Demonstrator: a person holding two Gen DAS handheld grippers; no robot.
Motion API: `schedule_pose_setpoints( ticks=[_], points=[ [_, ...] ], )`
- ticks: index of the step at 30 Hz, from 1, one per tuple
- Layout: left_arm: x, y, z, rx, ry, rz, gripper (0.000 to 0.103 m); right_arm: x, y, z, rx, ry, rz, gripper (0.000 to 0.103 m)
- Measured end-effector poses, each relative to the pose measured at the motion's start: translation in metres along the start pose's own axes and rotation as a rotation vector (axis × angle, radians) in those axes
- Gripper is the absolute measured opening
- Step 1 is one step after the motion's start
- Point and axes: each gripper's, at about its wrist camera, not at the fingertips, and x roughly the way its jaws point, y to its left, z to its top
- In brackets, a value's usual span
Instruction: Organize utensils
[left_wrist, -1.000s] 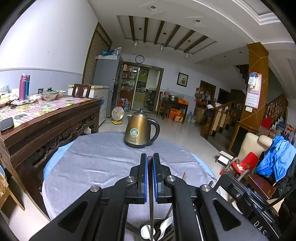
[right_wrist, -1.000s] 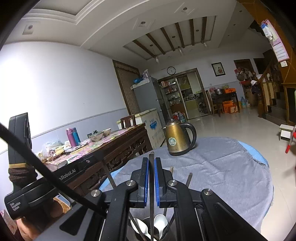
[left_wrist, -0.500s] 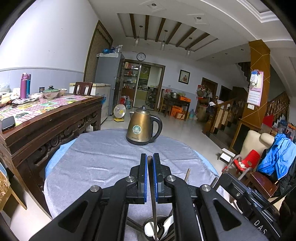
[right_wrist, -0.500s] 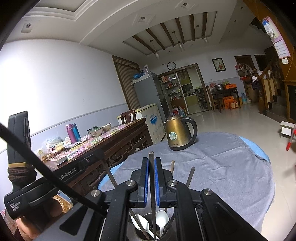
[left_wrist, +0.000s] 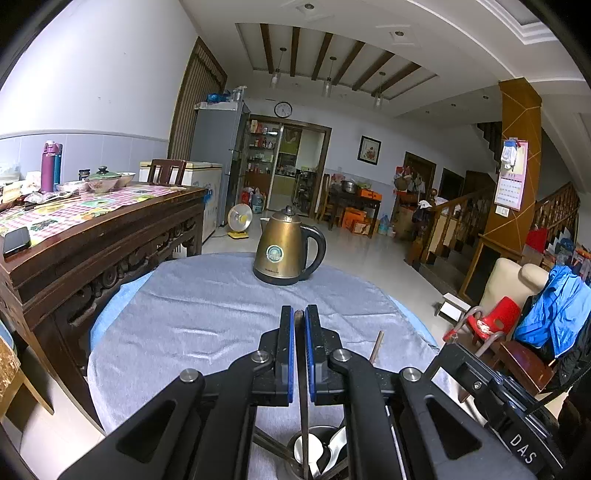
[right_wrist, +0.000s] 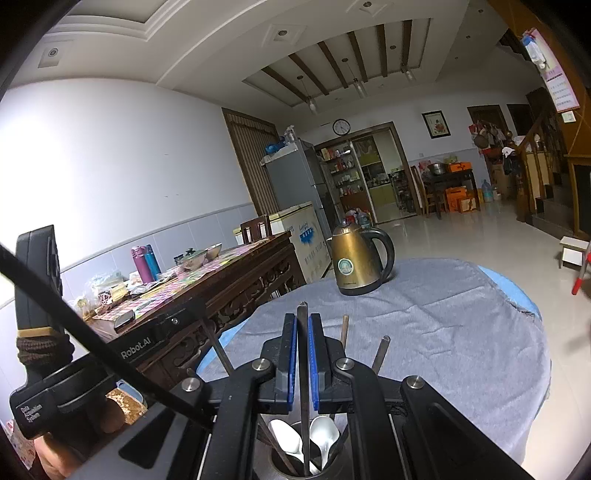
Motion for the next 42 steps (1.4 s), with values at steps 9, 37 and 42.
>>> schedule_pose_setpoints(
  ticks=[9, 37, 42],
  points=[
    [0.006, 0.006, -0.006, -0.004, 0.020, 0.004, 0.006, 0.003, 0.001, -0.005, 0.006, 0.015, 0.002, 0.007],
    [0.006, 0.001, -0.013, 0.005, 0.062, 0.029, 0.006, 0.014, 0.000, -0.016, 0.028, 0.074, 0.021, 0.007],
    [0.006, 0.000, -0.013, 0.009, 0.061, 0.038, 0.006, 0.016, 0.000, -0.017, 0.029, 0.077, 0.024, 0.007]
  ],
)
